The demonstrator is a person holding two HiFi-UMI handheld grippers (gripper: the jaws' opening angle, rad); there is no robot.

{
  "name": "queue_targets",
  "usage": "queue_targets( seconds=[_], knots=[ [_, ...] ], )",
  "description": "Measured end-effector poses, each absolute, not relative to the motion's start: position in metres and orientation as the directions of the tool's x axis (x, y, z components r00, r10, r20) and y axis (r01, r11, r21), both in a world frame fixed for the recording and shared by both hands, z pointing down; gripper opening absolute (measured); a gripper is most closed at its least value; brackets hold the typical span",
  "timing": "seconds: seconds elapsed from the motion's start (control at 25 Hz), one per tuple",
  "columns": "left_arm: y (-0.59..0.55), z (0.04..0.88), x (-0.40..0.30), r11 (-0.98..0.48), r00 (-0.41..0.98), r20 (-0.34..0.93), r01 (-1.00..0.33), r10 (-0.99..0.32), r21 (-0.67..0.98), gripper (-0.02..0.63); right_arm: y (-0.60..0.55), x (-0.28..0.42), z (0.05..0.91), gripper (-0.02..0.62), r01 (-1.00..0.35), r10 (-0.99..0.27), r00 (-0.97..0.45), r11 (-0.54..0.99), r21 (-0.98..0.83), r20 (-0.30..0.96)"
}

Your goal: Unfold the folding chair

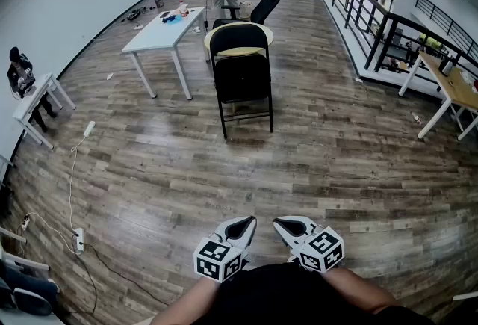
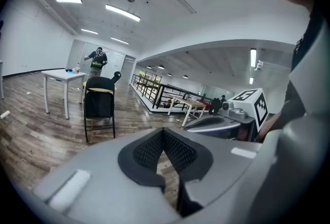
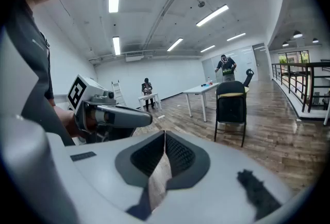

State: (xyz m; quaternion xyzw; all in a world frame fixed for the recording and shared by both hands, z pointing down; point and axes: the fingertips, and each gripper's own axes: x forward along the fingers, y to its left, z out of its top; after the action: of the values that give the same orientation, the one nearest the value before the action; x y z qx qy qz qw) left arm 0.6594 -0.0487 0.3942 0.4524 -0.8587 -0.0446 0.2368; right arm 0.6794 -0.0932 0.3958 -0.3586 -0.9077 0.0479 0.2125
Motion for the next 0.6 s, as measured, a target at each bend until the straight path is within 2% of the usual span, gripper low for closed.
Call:
queue_targets(
  seconds=[0.6],
  knots=[
    [0.008, 0.395, 0.651, 0.607, -0.503, 0.357, -0.734, -0.787, 0.305, 0.008, -0.043, 0.675, 0.401, 0.008, 0.630, 0.669, -0.652, 0.740, -0.237, 0.357]
  ],
)
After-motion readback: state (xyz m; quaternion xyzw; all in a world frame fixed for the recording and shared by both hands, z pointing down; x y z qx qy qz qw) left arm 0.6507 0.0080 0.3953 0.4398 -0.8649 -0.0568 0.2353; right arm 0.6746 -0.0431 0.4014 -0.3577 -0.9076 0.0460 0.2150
